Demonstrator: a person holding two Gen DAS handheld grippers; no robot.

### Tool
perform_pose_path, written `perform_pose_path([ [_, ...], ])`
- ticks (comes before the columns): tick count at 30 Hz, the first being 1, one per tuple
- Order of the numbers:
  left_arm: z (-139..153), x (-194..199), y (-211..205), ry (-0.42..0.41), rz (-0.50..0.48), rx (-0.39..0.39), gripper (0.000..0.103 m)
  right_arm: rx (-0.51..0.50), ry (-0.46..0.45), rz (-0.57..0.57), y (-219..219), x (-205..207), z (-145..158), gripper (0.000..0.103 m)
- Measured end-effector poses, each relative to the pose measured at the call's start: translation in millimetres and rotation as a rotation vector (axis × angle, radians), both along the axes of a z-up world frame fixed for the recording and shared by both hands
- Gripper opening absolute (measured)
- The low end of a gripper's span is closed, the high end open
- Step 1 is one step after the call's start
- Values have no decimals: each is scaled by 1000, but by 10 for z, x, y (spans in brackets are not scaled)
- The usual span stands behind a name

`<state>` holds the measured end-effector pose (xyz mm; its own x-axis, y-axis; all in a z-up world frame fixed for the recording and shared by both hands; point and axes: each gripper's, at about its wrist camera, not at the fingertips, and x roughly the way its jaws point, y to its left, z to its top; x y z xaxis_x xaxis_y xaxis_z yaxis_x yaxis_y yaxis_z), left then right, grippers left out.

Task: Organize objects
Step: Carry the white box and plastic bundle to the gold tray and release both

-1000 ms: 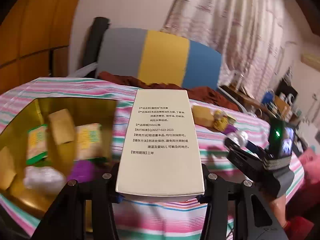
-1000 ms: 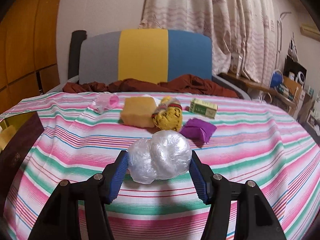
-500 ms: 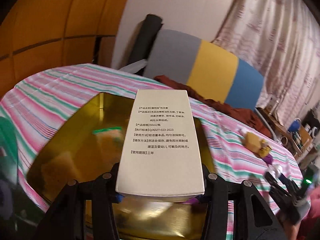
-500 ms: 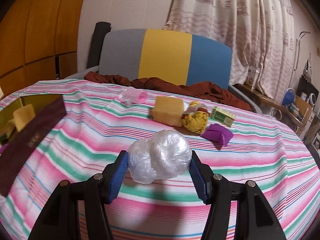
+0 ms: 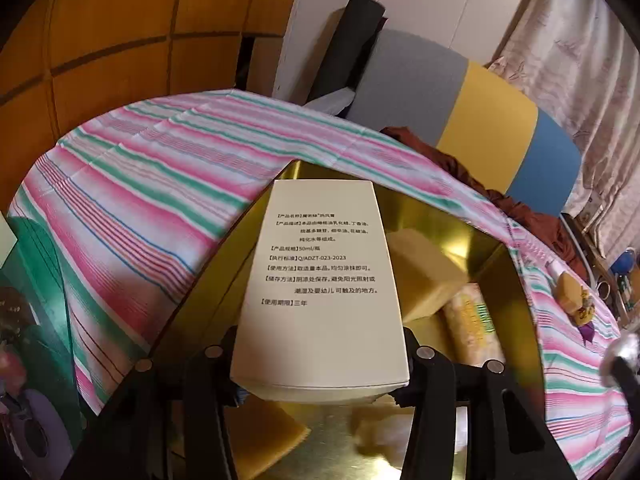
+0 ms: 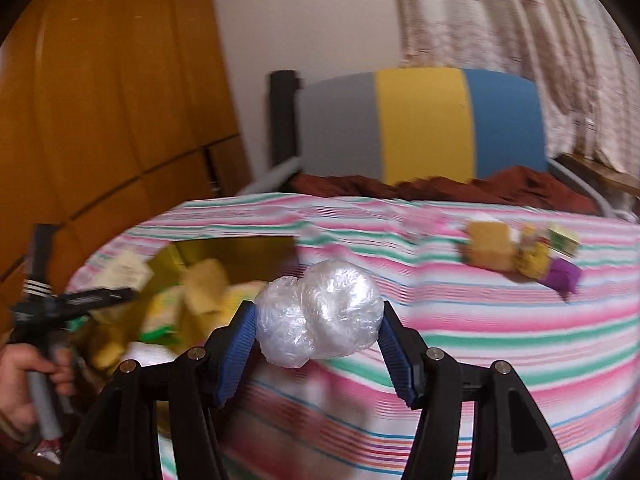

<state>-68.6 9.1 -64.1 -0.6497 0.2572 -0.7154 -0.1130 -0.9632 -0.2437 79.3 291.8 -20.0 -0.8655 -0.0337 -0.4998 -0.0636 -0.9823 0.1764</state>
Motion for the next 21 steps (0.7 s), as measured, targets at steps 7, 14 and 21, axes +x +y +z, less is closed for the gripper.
perform_pose_path([
  [7, -124, -90, -59, -23, -14, 6, 53, -6, 2, 105, -461, -148, 74, 61],
  [14, -29, -57, -98, 22, 28, 3, 82, -35, -41, 162, -687, -311, 35, 61],
  [21, -77, -166, -131, 17, 10, -61, 50, -9, -50, 189, -838, -371, 42, 61],
])
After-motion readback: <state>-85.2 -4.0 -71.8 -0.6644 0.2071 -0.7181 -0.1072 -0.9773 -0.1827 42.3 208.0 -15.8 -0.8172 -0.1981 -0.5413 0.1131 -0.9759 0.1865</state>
